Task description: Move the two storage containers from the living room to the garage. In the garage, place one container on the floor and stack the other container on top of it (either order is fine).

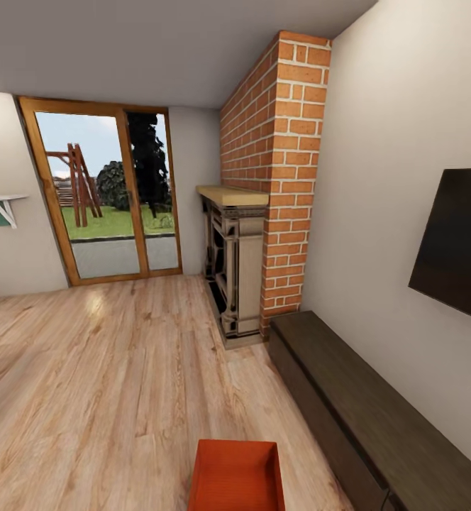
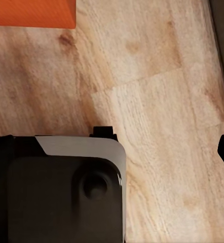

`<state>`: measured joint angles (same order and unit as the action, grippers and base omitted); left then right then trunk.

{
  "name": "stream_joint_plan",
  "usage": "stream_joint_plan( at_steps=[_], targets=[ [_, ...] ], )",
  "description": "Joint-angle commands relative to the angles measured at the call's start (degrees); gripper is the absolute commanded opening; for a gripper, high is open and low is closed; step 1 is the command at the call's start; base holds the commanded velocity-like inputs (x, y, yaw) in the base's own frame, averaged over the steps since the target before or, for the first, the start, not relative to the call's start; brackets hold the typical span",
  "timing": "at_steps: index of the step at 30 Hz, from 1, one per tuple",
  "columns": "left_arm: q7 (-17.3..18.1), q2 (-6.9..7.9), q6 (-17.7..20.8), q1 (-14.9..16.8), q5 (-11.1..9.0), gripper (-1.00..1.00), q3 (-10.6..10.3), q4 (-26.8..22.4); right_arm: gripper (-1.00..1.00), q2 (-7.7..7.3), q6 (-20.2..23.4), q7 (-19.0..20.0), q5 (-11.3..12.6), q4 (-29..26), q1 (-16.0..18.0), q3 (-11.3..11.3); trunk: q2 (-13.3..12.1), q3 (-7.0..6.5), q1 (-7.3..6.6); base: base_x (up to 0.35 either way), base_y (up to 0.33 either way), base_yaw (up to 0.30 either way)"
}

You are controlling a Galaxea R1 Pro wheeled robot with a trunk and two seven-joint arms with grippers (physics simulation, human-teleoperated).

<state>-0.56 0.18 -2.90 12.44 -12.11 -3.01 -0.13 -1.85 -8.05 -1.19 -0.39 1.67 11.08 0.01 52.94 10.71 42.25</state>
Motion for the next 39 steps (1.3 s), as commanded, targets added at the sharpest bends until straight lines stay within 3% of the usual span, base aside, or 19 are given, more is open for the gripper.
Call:
stream_joint_plan(
  at_steps=[1, 6, 9, 16, 39],
  targets=[
    [-0.06, 0.0, -0.17, 0.04, -0.46, 1.0, -0.34, 0.05, 1.0, 0.0, -0.32, -0.12, -0.05, 0.18, 0.08, 0.03, 0.06, 0.08, 0.01, 0.0, -0.008, -0.005],
    [-0.06, 0.01, -0.17, 0.04, -0.61, 1.0, -0.33, 0.05, 1.0, 0.0, -0.3, -0.12, -0.05, 0.18, 0.08, 0.07, 0.06, 0.08, 0.01, 0.0, -0.121, -0.002],
    [0.0, 0.08, -0.17, 0.04, -4.06, 1.0, -0.36, 0.05, 1.0, 0.0, -0.3, -0.12, -0.05, 0.18, 0.08, 0.07, 0.06, 0.08, 0.01, 0.0, -0.042, 0.0],
    [0.03, 0.08, -0.19, 0.04, -6.31, 1.0, -0.46, 0.05, 1.0, 0.0, -0.27, -0.14, 0.02, 0.18, 0.08, 0.08, 0.06, 0.08, 0.01, 0.0, -0.011, 0.0],
    [0.03, 0.06, -0.26, 0.04, -6.53, 1.0, -0.57, 0.05, 1.0, -0.16, -0.39, -0.13, -0.04, 0.18, 0.08, 0.08, 0.06, 0.03, 0.01, 0.0, 0.0, 0.025]
  ],
)
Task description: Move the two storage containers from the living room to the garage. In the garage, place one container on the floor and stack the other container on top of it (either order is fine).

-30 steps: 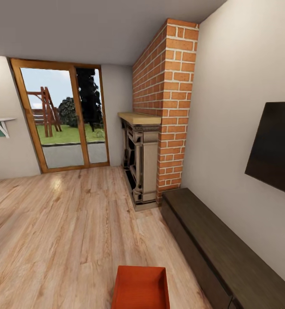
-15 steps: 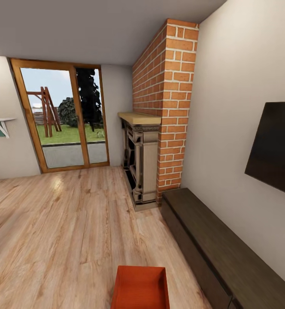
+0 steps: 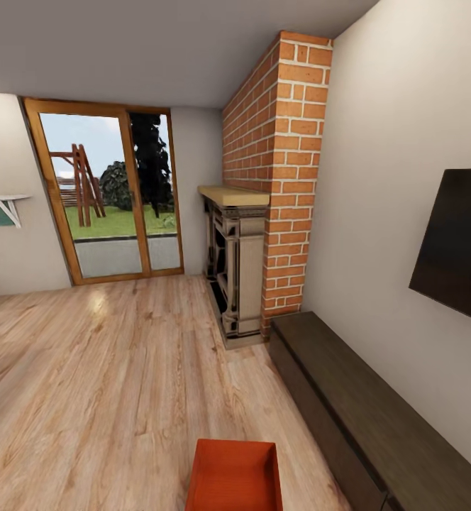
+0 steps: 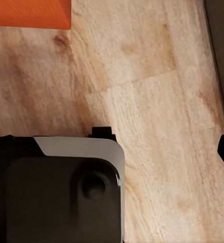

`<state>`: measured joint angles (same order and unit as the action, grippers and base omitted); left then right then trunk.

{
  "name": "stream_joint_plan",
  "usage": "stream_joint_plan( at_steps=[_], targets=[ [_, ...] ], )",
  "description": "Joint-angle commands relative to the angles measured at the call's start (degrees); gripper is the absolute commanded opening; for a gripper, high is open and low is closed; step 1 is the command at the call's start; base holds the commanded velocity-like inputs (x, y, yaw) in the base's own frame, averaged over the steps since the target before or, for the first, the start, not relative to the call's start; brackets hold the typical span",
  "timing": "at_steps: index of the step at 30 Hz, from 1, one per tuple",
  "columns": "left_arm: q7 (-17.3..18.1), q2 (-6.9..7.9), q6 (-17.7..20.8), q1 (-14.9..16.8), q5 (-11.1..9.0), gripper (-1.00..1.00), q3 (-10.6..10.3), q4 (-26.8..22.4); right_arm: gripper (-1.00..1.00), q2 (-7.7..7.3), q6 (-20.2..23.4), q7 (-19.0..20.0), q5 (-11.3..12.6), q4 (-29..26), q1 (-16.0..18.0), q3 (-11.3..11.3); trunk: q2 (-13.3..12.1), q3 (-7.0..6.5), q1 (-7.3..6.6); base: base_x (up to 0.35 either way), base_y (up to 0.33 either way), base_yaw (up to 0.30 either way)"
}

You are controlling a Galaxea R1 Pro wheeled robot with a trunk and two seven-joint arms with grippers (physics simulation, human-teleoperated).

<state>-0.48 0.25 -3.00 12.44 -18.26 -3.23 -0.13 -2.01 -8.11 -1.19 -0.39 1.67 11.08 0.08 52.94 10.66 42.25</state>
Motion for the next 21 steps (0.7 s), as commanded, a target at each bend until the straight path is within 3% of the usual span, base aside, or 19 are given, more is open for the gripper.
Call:
stream_joint_plan(
  at_steps=[1, 21],
  targets=[
    [-0.05, 0.0, -0.17, 0.04, -0.37, 1.0, -0.34, 0.04, 1.0, 0.0, -0.33, -0.12, -0.05, 0.18, 0.08, 0.01, 0.06, 0.08, 0.01, 0.0, 0.0, 0.0],
    [-0.05, -0.07, -0.17, 0.04, -0.37, 1.0, -0.38, 0.03, 1.0, 0.1, -0.41, -0.18, 0.03, 0.18, 0.08, -0.15, 0.06, 0.08, 0.01, 0.035, 0.047, -0.003]
  ],
)
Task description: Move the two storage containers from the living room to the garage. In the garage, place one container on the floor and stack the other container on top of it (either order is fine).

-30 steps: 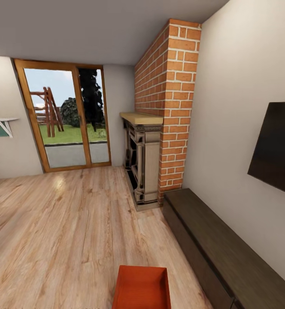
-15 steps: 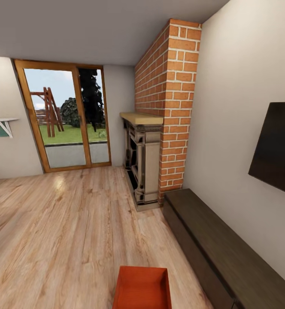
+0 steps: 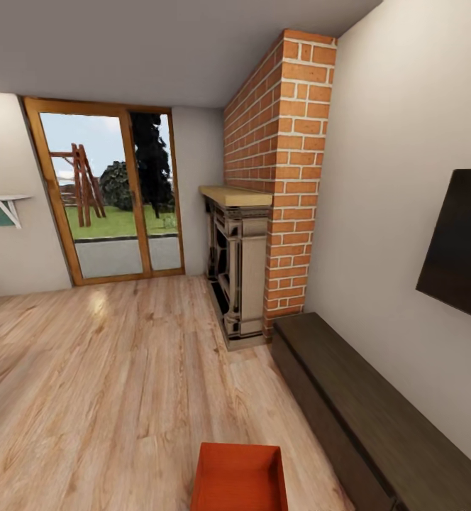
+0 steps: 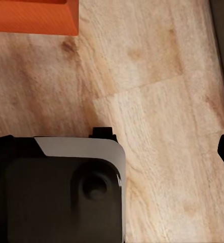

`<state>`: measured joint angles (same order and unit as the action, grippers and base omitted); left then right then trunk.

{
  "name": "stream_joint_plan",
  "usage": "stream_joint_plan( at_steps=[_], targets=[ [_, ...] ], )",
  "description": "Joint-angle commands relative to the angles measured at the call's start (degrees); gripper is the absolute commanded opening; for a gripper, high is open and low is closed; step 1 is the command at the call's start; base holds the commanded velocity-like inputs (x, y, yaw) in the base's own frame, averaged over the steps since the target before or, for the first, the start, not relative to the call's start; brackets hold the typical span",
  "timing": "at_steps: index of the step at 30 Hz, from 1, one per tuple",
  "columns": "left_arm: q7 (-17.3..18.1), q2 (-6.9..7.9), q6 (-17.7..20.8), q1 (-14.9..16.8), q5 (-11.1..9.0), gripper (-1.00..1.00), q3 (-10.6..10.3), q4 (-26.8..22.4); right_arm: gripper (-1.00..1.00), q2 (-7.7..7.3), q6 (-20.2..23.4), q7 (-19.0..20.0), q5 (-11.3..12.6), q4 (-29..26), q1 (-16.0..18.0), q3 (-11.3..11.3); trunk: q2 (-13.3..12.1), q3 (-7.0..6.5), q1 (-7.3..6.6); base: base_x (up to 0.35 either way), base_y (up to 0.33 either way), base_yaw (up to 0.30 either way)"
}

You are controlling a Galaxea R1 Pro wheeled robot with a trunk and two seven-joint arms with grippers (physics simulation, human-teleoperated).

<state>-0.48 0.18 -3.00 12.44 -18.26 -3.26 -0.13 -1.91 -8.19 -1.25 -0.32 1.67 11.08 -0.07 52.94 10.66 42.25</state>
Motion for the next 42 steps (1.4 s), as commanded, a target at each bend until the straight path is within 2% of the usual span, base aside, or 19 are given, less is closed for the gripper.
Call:
stream_joint_plan(
  at_steps=[1, 8, 21, 42],
  targets=[
    [-0.05, 0.0, -0.17, 0.04, -0.37, 1.0, -0.35, 0.04, 1.0, 0.03, -0.32, -0.12, -0.04, 0.18, 0.08, -0.01, 0.06, 0.08, 0.01, 0.0, 0.001, -0.093],
    [-0.05, 0.0, -0.17, 0.04, -0.37, 1.0, -0.35, 0.02, 1.0, 0.07, -0.29, -0.11, -0.04, 0.18, 0.08, -0.02, 0.06, 0.08, 0.01, 0.0, 0.0, -0.122],
    [-0.05, 0.02, -0.17, 0.04, -0.37, 1.0, -0.35, 0.04, 1.0, 0.02, -0.26, -0.07, -0.07, 0.18, 0.08, 0.01, 0.06, 0.11, 0.01, 0.0, 0.0, -0.008],
    [-0.05, 0.0, -0.17, 0.04, -0.46, 1.0, -0.35, -0.04, 1.0, -0.28, -0.16, 0.46, -0.39, 0.18, 0.08, 0.24, 0.06, 1.82, 0.01, 0.0, 0.0, 0.0]
  ],
)
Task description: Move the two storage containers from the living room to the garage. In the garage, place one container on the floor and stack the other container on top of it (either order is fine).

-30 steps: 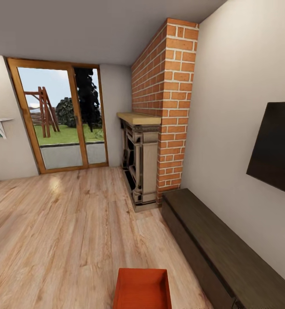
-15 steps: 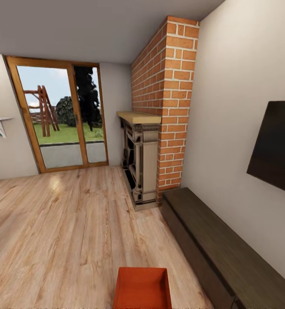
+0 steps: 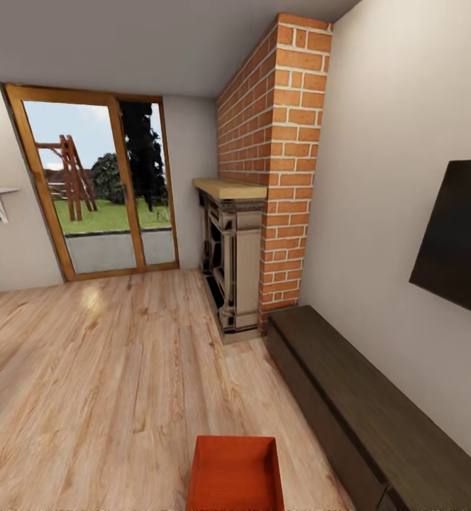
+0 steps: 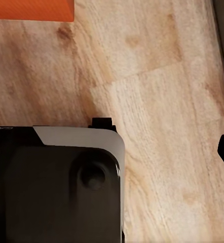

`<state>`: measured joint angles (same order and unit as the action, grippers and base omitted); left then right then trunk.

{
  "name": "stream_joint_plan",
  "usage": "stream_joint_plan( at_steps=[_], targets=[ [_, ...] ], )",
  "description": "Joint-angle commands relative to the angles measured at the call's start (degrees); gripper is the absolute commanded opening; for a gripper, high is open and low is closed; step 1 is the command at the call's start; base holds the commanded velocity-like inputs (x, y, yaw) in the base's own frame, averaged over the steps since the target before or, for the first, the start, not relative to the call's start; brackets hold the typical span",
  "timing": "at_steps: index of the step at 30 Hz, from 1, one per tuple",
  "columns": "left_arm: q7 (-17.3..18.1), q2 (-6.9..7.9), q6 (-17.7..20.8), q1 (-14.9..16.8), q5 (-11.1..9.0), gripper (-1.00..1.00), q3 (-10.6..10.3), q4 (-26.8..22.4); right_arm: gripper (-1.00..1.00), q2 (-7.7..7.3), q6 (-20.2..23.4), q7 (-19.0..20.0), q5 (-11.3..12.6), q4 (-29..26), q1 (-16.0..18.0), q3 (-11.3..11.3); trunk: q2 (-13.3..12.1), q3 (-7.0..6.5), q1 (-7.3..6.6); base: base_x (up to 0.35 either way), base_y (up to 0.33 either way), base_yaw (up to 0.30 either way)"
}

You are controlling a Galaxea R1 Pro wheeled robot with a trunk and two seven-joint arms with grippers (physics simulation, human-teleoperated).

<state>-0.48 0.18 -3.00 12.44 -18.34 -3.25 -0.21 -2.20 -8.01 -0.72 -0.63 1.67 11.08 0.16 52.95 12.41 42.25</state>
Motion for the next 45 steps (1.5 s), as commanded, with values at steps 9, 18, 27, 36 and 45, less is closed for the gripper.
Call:
stream_joint_plan(
  at_steps=[9, 18, 27, 36, 45],
  targets=[
    [-0.05, 0.0, -0.1, 0.04, -0.07, 1.0, -0.49, 0.04, 1.0, 0.02, -0.34, -0.13, -0.08, 0.18, 0.07, 0.08, 0.06, 0.9, 0.0, 0.0, 0.0, 0.0],
    [-0.05, -0.02, -0.17, 0.04, 0.09, 1.0, -0.6, -0.22, 1.0, 0.08, -0.34, -0.24, -0.07, 0.18, 0.08, 0.1, 0.06, 1.72, 0.0, 0.0, 0.0, 0.0],
    [-0.05, 0.0, -0.17, 0.04, 0.15, 1.0, -0.62, -0.23, 1.0, 0.01, -0.34, -0.34, -0.07, 0.18, 0.08, 0.1, 0.06, 2.54, 0.0, 0.0, 0.0, 0.0],
    [-0.05, 0.0, -0.17, 0.04, 0.15, 1.0, -0.62, -0.23, 1.0, -0.08, -0.34, 0.3, -0.07, 0.18, 0.08, 0.1, 0.06, 3.37, 0.0, 0.0, 0.0, 0.034],
    [-0.05, 0.0, -0.17, 0.04, 0.15, 1.0, -0.62, -0.23, 1.0, -0.02, -0.42, 0.53, -0.19, 0.18, 0.08, 0.1, 0.06, 4.19, 0.0, 0.0, 0.0, 0.087]
  ],
)
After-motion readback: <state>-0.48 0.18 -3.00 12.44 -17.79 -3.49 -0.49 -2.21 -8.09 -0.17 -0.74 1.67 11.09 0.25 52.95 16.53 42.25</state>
